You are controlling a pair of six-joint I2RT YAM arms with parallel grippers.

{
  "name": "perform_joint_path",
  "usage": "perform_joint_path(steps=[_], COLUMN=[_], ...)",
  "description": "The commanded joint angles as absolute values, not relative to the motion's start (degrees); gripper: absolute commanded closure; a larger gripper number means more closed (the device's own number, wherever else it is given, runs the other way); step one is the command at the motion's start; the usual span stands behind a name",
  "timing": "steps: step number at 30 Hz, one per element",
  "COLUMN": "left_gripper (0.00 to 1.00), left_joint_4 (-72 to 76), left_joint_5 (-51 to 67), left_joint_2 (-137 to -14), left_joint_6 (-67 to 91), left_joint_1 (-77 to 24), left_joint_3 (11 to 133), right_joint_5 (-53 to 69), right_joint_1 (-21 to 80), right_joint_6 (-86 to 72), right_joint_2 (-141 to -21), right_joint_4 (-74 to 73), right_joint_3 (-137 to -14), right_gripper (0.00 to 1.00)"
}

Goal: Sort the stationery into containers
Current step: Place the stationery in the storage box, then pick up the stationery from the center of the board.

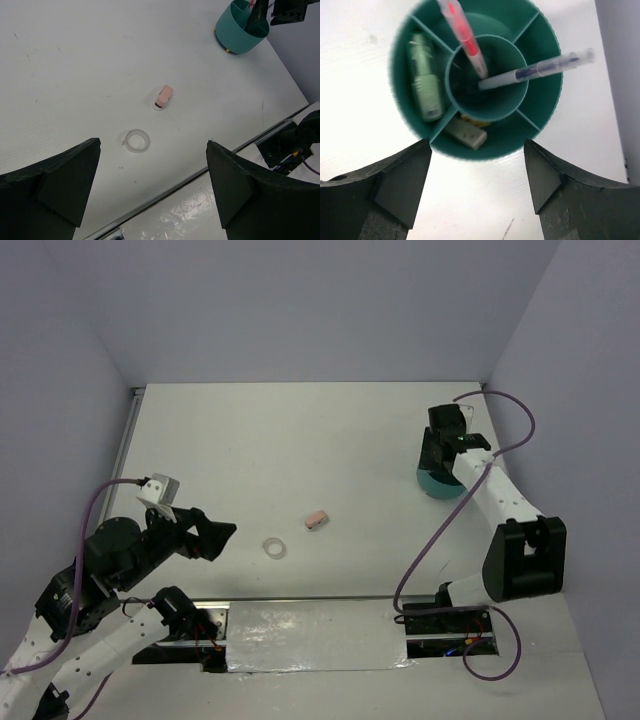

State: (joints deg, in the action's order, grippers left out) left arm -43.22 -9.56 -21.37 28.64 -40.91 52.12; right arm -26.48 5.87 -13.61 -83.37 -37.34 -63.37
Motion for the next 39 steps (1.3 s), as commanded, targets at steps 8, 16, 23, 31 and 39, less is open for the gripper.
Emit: perform_joint_path(steps=[8,16,23,31,39], left_gripper=[0.01,0.01,0.01,0.01,0.15], left_joint_4=[-43.8,-45.5,-46.7,-39.0,-26.9], left_joint_5=[-17.9,-20.3,-20.1,-9.9,-6.8], left_joint_2=[-22.4,-26.2,-32.8,-44.5,-62.4], left_joint_6=[31.6,33.0,34.2,42.8,42.5], left_joint_1=[-39.8,-32.4,-32.3,-32.3,-36.2], left_joint_3=[52.6,53.2,54.4,46.9,44.2], right_joint_5=[-11.4,-7.4,-18.3,-27.0,-26.3], right_joint_1=[26.2,54.8,60.3,60.6,60.7], right_joint_6=[-13.4,-19.8,-28.5,-31.2,-29.6], right_joint_2=[-69.6,-87.2,-94.5,-78.8,-68.8], right_joint_4=[-36.5,-29.7,-31.2,-30.6,-32.1], right_joint_3=[-66.9,-72.4,-79.5,-71.7,-65.2], right_gripper=[0.20,0.42,0.40,0.34,0.33])
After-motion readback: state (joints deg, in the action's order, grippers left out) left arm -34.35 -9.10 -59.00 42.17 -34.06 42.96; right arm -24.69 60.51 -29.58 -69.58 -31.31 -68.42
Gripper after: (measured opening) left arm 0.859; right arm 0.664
